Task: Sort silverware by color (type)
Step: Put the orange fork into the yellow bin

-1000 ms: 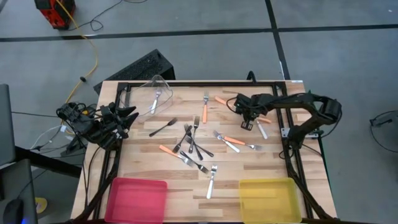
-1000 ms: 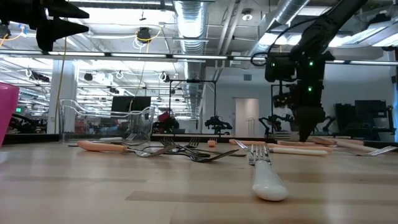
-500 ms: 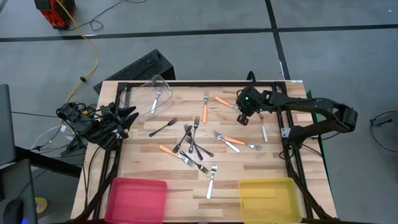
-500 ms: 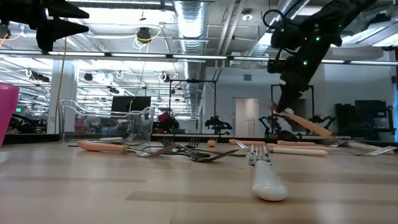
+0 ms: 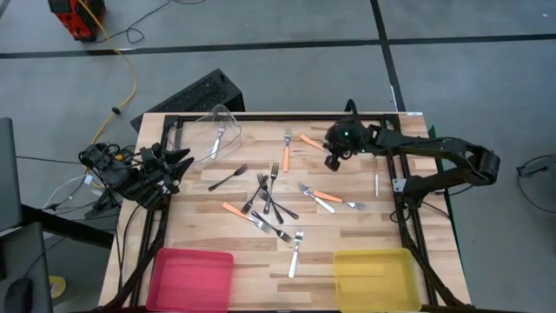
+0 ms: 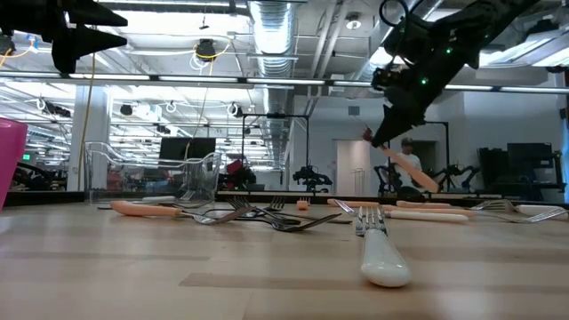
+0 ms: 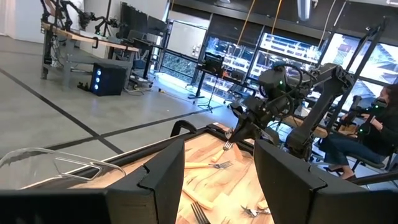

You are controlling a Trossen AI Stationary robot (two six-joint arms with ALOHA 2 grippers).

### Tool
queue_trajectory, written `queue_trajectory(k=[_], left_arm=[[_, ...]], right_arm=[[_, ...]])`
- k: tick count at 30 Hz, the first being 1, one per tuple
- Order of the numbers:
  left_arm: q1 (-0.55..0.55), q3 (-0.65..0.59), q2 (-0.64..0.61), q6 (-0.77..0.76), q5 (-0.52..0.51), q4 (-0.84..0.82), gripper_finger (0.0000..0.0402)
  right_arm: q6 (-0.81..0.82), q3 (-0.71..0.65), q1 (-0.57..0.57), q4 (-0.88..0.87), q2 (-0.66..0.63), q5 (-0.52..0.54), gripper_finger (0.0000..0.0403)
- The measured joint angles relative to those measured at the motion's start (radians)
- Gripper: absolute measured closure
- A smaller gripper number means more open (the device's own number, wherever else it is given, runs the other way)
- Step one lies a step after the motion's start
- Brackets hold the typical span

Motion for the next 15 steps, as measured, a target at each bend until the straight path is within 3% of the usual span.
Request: queue_trajectory(k=[6,15], left_arm=[[0.000,0.000,0.000,0.000,0.000,0.000,0.0223],[0.000,0.000,0.000,0.000,0.000,0.000,0.0223]], right_arm=[[0.029,0.000,0.041,0.072,0.000,-0.108,0.0372],[0.122,0.000,0.185,0.079,-0.043,-0.142,0.0372]])
